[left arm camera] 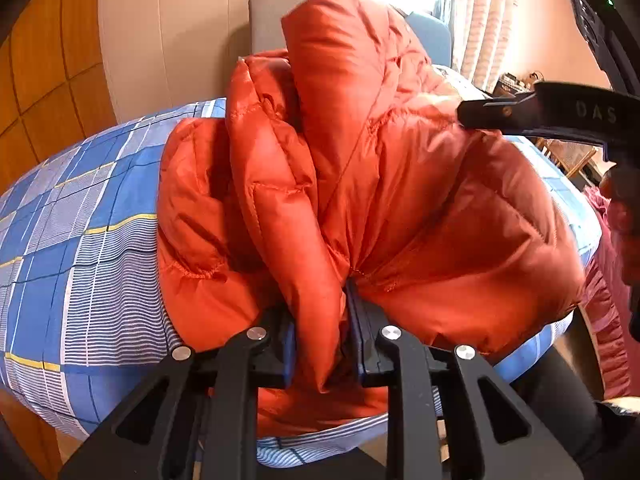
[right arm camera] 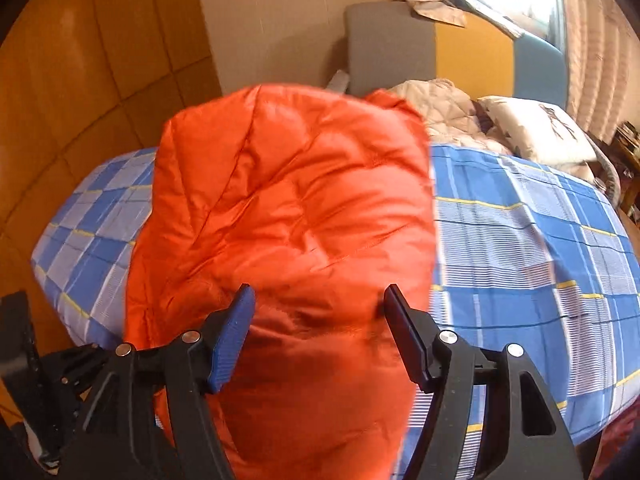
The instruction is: Fold large clothes
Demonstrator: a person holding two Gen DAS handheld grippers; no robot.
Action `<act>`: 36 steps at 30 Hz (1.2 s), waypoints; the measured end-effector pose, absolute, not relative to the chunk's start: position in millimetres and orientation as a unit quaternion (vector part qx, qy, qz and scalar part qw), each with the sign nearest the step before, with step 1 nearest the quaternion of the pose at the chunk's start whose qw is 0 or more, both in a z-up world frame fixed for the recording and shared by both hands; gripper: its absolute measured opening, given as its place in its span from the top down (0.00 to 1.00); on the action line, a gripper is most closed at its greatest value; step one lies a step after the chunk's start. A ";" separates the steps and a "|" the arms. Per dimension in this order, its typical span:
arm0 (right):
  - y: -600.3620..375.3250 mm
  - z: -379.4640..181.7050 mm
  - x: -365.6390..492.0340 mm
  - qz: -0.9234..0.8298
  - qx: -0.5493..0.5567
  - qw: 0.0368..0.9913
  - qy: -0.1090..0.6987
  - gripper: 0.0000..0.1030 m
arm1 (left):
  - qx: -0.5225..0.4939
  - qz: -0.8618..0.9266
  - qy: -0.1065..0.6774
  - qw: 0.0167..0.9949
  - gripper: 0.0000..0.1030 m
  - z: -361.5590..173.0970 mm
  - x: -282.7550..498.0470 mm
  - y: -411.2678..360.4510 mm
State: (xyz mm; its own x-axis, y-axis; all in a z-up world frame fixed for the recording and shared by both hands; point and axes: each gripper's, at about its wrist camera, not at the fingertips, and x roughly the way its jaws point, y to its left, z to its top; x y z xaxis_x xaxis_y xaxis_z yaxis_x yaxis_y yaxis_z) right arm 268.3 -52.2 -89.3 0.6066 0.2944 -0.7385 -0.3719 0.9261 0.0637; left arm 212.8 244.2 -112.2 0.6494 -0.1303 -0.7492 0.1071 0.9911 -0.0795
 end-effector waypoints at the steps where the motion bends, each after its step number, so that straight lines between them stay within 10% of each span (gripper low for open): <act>1: -46.6 -93.7 266.2 0.183 -0.057 0.896 0.401 0.30 | -0.018 -0.068 0.417 0.906 0.80 -115.4 213.1 246.9; 17: -30.0 -96.0 242.5 0.189 -0.135 0.902 0.364 0.10 | -0.058 -0.042 0.409 0.910 0.76 -125.9 209.7 255.0; 36: -134.8 -182.4 360.5 0.368 0.233 0.726 0.533 0.03 | -0.150 -0.114 0.381 0.905 0.82 -143.7 223.3 292.9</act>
